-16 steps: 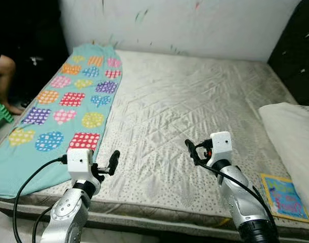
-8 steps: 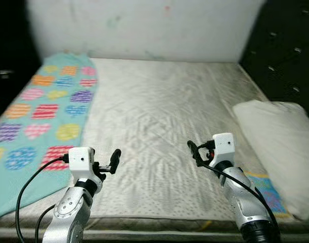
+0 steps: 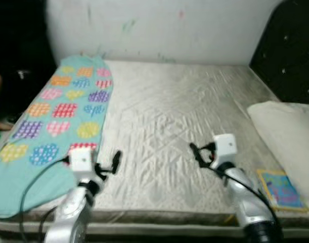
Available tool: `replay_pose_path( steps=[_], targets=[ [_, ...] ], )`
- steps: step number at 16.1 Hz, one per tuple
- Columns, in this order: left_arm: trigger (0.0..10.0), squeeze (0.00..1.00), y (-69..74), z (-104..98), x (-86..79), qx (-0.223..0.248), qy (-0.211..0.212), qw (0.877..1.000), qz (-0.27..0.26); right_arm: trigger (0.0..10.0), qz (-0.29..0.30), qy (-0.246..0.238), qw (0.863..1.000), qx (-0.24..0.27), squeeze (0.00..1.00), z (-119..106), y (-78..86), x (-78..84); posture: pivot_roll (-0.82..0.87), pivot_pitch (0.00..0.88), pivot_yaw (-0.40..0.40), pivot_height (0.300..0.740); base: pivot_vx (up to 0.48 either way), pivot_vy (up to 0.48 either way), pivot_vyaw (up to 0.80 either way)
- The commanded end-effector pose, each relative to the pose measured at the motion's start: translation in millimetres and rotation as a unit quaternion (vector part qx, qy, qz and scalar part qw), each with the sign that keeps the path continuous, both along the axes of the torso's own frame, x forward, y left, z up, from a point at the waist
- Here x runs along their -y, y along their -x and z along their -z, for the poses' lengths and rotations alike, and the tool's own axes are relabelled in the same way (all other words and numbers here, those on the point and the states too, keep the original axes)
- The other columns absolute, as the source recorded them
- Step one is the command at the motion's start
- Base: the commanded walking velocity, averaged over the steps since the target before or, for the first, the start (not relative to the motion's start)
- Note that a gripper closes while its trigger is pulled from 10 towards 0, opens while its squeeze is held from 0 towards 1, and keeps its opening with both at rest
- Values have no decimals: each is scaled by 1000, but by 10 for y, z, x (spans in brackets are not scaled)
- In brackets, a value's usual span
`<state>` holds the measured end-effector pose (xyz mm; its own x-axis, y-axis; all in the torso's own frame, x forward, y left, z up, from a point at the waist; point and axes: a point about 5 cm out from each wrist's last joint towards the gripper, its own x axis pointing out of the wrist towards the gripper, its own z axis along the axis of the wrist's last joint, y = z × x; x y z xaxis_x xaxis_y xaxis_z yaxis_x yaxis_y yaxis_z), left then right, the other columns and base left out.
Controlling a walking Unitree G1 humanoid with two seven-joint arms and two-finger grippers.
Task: Clean up the room
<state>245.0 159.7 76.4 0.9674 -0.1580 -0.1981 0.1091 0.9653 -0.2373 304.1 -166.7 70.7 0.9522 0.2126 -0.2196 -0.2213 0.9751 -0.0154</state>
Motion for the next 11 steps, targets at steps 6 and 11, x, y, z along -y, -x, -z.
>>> replay_pose_path(
  steps=[6, 11],
  targets=[
    [10000, 0, -23, -78, -76, 23, 2, 1000, -9, 10000, -7, -7, 1000, 14, 0, -73, -48, -75, -41, 0, -41, 740, 0, 384, 0],
    [10000, 0, -29, -93, -71, 28, 11, 1000, -5, 10000, -11, -5, 1000, 14, 0, -76, -55, -88, -43, 1, -40, 740, 64, 0, 0]
  ],
)
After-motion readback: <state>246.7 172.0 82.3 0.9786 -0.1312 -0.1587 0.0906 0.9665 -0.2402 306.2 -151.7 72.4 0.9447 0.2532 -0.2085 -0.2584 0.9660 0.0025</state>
